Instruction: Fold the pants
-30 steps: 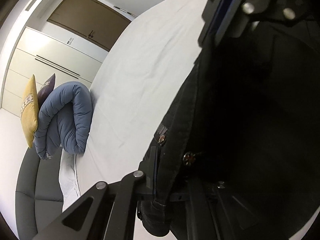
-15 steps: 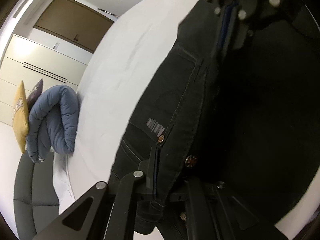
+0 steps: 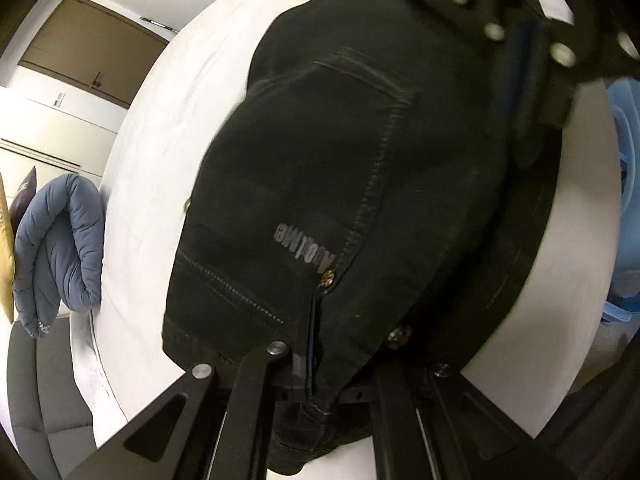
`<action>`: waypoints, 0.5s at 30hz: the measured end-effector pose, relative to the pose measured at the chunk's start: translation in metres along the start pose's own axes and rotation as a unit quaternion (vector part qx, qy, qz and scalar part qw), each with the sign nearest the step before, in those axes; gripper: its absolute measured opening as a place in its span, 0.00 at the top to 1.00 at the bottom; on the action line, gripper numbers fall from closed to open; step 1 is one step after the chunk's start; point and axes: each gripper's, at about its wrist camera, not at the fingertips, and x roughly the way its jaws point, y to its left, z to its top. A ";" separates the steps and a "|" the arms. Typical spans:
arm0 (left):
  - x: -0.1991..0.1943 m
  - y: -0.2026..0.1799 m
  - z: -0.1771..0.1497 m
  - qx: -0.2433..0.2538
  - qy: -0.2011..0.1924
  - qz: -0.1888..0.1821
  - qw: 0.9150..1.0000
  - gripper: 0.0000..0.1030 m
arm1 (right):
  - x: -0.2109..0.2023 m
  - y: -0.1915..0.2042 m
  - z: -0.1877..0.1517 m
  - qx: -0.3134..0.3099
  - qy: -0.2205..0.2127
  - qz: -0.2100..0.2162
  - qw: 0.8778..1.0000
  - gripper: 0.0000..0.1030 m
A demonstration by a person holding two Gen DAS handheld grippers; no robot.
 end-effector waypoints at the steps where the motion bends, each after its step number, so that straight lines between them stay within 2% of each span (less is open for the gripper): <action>1: 0.000 0.001 -0.001 -0.004 0.001 0.001 1.000 0.94 | 0.004 0.001 0.001 0.013 -0.001 0.000 1.000 0.95; 3: -0.001 -0.002 -0.002 -0.007 0.003 0.007 1.000 0.94 | 0.012 0.005 0.001 0.028 -0.006 -0.011 1.000 0.95; 6: -0.001 -0.007 -0.002 0.001 0.003 0.018 1.000 0.93 | 0.023 0.019 0.001 0.009 -0.007 -0.046 0.999 0.95; 9: -0.003 -0.010 -0.003 0.001 0.005 0.033 0.999 0.89 | 0.029 0.031 0.003 0.008 -0.007 -0.059 0.998 0.95; 10: -0.003 -0.009 -0.004 -0.007 0.007 0.041 0.999 0.85 | 0.031 0.034 0.003 0.011 -0.006 -0.060 0.998 0.95; 11: -0.006 -0.015 -0.003 -0.014 0.008 0.049 0.999 0.75 | 0.034 0.038 -0.001 0.014 -0.006 -0.062 0.998 0.95; 12: -0.009 -0.016 -0.004 -0.024 0.007 0.055 0.998 0.72 | 0.033 0.034 -0.009 0.020 -0.006 -0.062 0.998 0.95; 15: -0.016 -0.008 -0.008 -0.057 0.007 0.051 0.997 0.57 | 0.040 0.038 -0.006 0.034 -0.006 -0.066 0.997 0.94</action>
